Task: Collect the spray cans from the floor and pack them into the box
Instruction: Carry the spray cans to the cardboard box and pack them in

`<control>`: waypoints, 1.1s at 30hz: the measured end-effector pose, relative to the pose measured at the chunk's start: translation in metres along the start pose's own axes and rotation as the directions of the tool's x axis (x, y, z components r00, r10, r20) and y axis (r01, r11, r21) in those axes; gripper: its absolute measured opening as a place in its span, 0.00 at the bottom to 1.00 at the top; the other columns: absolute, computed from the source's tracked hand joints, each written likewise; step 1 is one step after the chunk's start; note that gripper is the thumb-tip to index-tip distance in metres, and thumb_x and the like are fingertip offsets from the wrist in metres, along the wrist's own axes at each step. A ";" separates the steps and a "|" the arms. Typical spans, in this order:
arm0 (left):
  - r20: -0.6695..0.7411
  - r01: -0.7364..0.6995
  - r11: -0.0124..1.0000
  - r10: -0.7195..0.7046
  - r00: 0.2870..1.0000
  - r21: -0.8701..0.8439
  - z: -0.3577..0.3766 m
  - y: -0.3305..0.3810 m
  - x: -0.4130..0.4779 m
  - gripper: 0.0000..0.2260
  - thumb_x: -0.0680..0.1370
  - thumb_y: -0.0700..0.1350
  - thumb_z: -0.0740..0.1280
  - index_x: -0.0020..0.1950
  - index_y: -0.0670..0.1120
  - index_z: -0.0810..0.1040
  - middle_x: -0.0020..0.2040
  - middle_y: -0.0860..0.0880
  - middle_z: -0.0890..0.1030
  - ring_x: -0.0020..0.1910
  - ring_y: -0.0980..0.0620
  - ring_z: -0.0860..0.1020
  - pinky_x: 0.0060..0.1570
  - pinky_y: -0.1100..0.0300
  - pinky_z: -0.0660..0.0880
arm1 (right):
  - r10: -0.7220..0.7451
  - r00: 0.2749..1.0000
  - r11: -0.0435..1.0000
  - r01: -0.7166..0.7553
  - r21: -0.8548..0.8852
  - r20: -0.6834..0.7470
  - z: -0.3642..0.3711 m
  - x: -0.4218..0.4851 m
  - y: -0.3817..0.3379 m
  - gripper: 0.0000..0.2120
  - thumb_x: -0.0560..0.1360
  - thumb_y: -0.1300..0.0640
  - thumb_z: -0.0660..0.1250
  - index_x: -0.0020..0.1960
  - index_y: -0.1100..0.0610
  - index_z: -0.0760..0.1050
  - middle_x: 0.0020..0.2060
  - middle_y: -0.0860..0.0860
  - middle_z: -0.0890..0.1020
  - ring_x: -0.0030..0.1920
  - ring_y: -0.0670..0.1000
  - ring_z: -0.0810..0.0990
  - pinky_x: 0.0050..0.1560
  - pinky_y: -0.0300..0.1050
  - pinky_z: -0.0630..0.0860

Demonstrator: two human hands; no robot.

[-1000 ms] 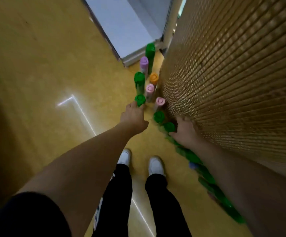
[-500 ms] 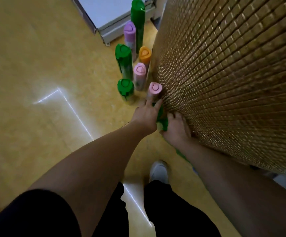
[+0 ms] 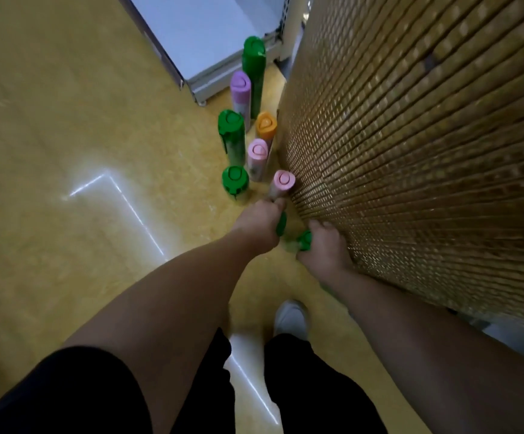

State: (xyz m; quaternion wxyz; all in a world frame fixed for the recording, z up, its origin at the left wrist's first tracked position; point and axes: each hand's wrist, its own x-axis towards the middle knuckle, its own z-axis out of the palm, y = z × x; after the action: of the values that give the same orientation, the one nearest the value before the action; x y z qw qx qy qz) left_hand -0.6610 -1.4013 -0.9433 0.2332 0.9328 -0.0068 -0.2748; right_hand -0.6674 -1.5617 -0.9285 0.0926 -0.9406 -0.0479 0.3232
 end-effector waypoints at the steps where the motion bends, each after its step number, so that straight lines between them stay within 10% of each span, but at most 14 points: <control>1: 0.004 0.005 1.000 -0.005 1.000 0.012 -0.017 0.003 -0.011 0.21 0.72 0.39 0.70 0.64 0.44 0.71 0.54 0.40 0.76 0.51 0.38 0.78 0.47 0.48 0.77 | -0.007 1.000 1.000 0.007 -0.010 0.006 -0.015 -0.008 -0.007 0.17 0.71 0.58 0.75 0.56 0.57 0.74 0.54 0.58 0.77 0.55 0.60 0.78 0.47 0.46 0.71; 16: -0.310 0.136 0.989 -0.146 0.940 -0.053 -0.385 0.112 -0.228 0.21 0.70 0.48 0.75 0.60 0.45 0.75 0.53 0.42 0.80 0.52 0.41 0.79 0.42 0.57 0.70 | -0.266 0.961 0.964 0.267 0.003 -0.070 -0.348 -0.177 -0.175 0.16 0.65 0.51 0.79 0.50 0.53 0.79 0.45 0.52 0.81 0.48 0.54 0.82 0.47 0.46 0.82; 25: -0.670 0.167 0.960 -0.278 0.688 -0.225 -0.581 0.183 -0.364 0.30 0.64 0.52 0.81 0.58 0.47 0.68 0.52 0.44 0.76 0.49 0.43 0.77 0.42 0.51 0.79 | -0.418 0.840 0.899 0.437 -0.026 -0.347 -0.543 -0.307 -0.255 0.32 0.70 0.56 0.75 0.72 0.54 0.71 0.63 0.57 0.77 0.59 0.59 0.78 0.50 0.48 0.79; 33: -0.823 -0.039 0.949 -0.250 0.511 -0.313 -0.680 0.231 -0.459 0.30 0.66 0.52 0.79 0.59 0.49 0.66 0.49 0.47 0.75 0.50 0.44 0.78 0.50 0.48 0.81 | -0.258 0.634 0.796 0.567 0.212 -0.729 -0.642 -0.418 -0.297 0.42 0.65 0.53 0.81 0.69 0.54 0.59 0.51 0.54 0.73 0.50 0.57 0.74 0.46 0.51 0.78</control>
State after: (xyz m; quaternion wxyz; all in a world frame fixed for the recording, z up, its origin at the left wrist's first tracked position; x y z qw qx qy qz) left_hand -0.6736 -1.2488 -0.1047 0.3238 0.8997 0.2067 0.2072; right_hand -0.6090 -1.4261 -0.1200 0.3780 -0.9097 -0.1599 -0.0640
